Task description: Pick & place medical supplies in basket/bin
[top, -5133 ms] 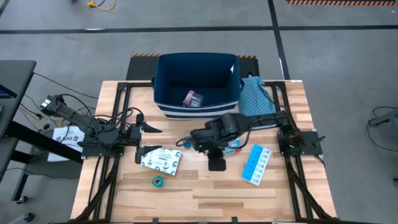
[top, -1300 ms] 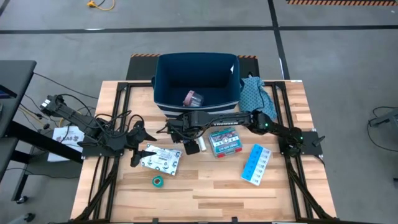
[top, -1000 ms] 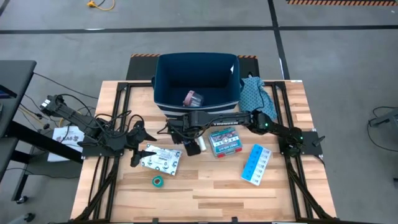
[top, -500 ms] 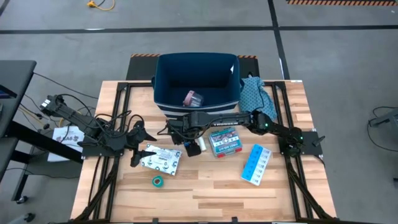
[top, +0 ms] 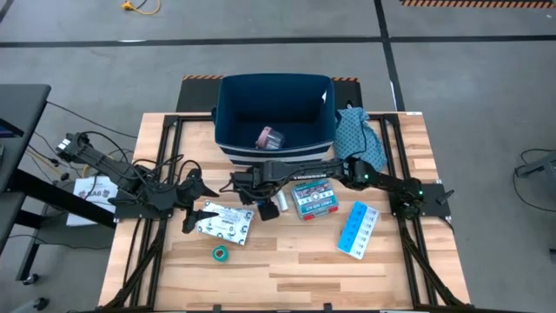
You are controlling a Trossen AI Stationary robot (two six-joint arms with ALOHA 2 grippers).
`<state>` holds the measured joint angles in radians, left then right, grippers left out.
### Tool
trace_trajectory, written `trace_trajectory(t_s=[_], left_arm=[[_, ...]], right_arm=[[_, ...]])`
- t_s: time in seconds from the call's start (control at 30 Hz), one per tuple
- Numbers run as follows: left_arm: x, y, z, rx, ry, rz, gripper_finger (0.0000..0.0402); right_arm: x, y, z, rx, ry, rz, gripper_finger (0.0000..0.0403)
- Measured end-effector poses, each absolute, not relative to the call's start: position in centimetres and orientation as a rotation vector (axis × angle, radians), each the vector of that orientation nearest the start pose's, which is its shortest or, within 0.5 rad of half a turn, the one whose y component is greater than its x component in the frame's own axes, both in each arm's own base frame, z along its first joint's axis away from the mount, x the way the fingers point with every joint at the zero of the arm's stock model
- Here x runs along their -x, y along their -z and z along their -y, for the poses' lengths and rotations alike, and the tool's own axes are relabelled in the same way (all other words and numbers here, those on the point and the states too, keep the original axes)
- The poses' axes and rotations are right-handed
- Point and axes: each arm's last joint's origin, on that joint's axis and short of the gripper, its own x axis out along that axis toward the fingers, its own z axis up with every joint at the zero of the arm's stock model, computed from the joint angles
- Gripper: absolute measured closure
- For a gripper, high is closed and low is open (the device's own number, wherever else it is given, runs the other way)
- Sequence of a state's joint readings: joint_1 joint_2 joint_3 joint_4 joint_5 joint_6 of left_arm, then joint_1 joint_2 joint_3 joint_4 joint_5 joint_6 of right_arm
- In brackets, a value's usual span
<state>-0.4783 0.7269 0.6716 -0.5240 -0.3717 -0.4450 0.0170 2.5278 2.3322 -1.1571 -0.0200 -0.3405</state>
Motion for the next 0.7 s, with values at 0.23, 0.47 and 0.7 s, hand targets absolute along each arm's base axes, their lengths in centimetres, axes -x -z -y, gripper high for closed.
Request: trace_trajectory(t_s=[0.23, 0.47, 0.7], left_arm=[[-13.79, -27.34, 5.97, 0.195, -0.016, -0.538, 0.0126], [-13.79, -27.34, 5.97, 0.196, -0.016, -0.538, 0.0126], [-13.79, -27.34, 5.96, 0.196, -0.016, -0.538, 0.0126]], right_arm=[[-50.70, -17.20, -0.58, 0.276, -0.261, -1.351, 0.0126], [-50.67, -17.19, -0.60, 0.275, -0.263, -1.355, 0.0163], [-50.47, -17.19, -0.60, 0.273, -0.266, -1.374, 0.0247]])
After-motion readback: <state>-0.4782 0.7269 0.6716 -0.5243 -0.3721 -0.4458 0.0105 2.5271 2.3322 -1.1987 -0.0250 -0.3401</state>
